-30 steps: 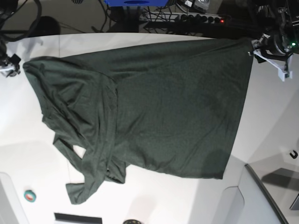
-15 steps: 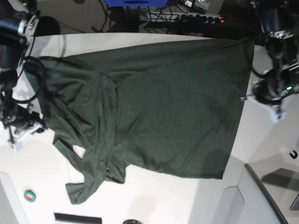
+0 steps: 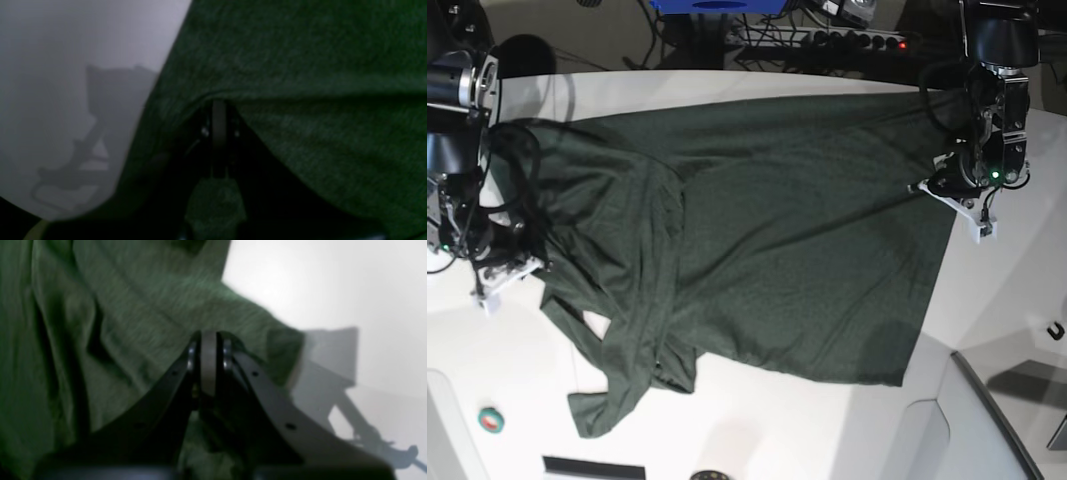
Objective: Layout the t-shirt on the table in an organized manner, then fold the t-shirt properly
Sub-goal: 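Drag the held shirt edge with both grippers toward the robot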
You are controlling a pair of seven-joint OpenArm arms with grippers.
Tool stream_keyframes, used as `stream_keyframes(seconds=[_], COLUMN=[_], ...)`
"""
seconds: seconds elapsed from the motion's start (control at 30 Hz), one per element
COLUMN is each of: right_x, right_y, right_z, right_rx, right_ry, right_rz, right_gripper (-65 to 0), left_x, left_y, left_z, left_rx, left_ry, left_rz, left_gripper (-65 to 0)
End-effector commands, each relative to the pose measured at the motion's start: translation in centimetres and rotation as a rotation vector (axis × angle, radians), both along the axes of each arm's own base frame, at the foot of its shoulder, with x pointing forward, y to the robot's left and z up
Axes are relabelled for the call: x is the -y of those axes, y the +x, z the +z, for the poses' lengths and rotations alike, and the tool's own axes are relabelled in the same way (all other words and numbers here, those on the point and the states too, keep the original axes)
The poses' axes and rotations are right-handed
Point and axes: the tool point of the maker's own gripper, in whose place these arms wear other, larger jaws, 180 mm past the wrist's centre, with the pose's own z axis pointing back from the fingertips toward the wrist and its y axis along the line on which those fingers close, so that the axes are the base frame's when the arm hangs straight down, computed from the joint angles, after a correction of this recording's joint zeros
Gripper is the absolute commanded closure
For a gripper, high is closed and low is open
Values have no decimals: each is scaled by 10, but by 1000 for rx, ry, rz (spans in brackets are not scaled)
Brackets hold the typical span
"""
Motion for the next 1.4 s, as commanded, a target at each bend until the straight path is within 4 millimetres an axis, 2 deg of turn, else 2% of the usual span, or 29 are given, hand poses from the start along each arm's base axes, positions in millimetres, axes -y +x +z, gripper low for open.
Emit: stream_keyframes(seconds=[0.0,0.07,0.2,0.27,0.33,0.47,0.6,0.67,0.77,0.83,0.9,1.07,1.2,1.3,1.37], right_x=[14,27,38,44,46,71,75,78,98,104,95,53,29,-2,-13], right_y=[18,17,20,23,19,12,17,26,26,30,42,75,82,89,91], right_z=[17,17,19,21,15,8,13,25,36,47,59,87,75,69,66], right_rx=[60,52,63,84,56,-5,20,59,56,78,133,255,201,196,190], right_ry=[-23,-73,-158,-203,-217,-278,-289,-304,-368,-389,-379,-303,-221,-146,-117], right_rz=[-37,-43,-20,-11,-8,-147,-166,-174,-288,-322,-275,-88,-10,62,86], right_gripper=[-27,-27,-27,-27,-27,-27,-27,-27,-27,-27,-27,-27,-27,-27,-27], left_x=[-7,-9,-20,-17,-16,-11,-8,-6,-6,-6,-6,-5,-5,-5,-5], left_y=[-9,-7,-7,-6,-7,-6,5,13,17,17,16,16,9,7,-1], left_z=[-3,-1,1,1,0,-1,8,16,20,20,20,19,16,14,10], left_rx=[-41,-41,-63,-64,-69,-65,-33,-3,12,12,10,9,-5,-10,-27], left_ry=[12,25,134,160,173,161,163,167,171,170,170,169,168,168,169], left_rz=[15,8,-36,-51,-59,-59,-66,-75,-76,-76,-76,-76,-77,-78,-80], left_gripper=[0,0,0,0,0,0,0,0,0,0,0,0,0,0,0])
